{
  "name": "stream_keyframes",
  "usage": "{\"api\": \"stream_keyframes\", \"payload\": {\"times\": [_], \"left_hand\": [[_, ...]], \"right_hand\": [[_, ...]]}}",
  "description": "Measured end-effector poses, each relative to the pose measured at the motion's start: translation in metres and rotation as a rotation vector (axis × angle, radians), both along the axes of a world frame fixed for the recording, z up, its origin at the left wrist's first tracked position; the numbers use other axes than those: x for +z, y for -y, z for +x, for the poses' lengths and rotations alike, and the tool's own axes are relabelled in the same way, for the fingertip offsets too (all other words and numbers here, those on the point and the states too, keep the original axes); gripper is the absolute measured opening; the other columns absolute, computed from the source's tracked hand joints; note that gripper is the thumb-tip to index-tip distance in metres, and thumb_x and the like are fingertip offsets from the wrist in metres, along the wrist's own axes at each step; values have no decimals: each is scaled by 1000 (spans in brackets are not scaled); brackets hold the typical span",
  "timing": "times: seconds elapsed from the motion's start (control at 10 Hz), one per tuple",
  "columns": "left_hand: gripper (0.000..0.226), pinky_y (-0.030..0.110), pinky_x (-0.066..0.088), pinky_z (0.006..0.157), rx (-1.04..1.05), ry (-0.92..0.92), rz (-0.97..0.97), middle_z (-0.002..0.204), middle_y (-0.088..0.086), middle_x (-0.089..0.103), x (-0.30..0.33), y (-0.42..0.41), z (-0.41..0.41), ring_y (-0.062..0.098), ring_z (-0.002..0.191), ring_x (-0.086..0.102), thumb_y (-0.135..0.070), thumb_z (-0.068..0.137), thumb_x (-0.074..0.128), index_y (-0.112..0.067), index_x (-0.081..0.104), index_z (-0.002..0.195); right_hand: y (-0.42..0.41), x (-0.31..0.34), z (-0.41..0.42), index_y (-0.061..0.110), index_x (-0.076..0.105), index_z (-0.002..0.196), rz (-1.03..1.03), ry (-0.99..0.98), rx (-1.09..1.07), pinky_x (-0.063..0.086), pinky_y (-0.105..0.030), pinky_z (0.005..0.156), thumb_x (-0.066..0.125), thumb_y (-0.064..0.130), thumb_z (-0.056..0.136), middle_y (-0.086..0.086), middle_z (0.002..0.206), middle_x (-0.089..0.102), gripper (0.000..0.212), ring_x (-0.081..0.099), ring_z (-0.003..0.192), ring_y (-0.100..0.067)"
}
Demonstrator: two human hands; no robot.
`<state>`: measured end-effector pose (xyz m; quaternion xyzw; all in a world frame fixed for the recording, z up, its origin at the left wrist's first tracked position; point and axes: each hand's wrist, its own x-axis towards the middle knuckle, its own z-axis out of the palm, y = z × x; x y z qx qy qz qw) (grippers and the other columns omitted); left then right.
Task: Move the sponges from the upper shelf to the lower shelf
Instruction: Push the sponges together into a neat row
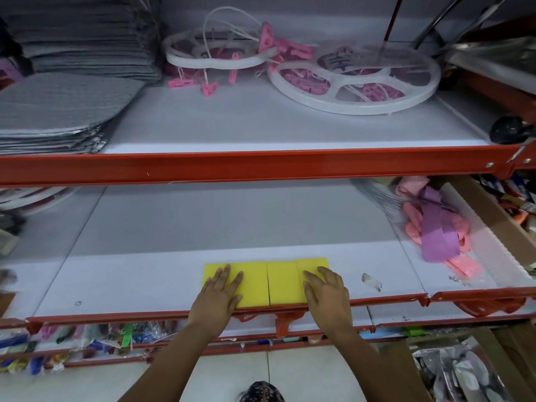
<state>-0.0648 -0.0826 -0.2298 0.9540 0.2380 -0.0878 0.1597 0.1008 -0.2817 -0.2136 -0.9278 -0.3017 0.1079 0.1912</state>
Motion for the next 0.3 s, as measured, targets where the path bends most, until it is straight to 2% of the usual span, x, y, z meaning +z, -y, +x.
{"api": "stream_keyframes", "payload": {"times": [0.1, 0.2, 0.3], "left_hand": [[118, 29, -7, 111, -4, -18, 25, 155, 7, -14, 1, 2, 2, 23, 145, -8, -73, 50, -44, -26, 0, 149], [121, 31, -6, 113, -11, -3, 40, 150, 5, -21, 3, 3, 3, 23, 144, -12, -69, 46, -48, -25, -4, 149], [118, 34, -6, 116, -24, -10, 53, 151, 6, -20, 2, 5, 2, 21, 143, -14, -68, 49, -48, -22, -6, 149]], "right_hand": [[-1, -3, -2, 28, 53, 131, -38, 14, 3, 39, -44, 102, 28, 44, 94, -6, 145, 44, 47, 36, 134, -26], [2, -3, -6, 29, 47, 135, -64, 32, 23, 39, -45, 104, 35, 38, 97, -6, 148, 41, 41, 34, 135, -26], [0, 2, -7, 28, 44, 137, -48, 45, 25, 37, -45, 106, 20, 48, 94, -5, 149, 39, 53, 33, 137, -24]]}}
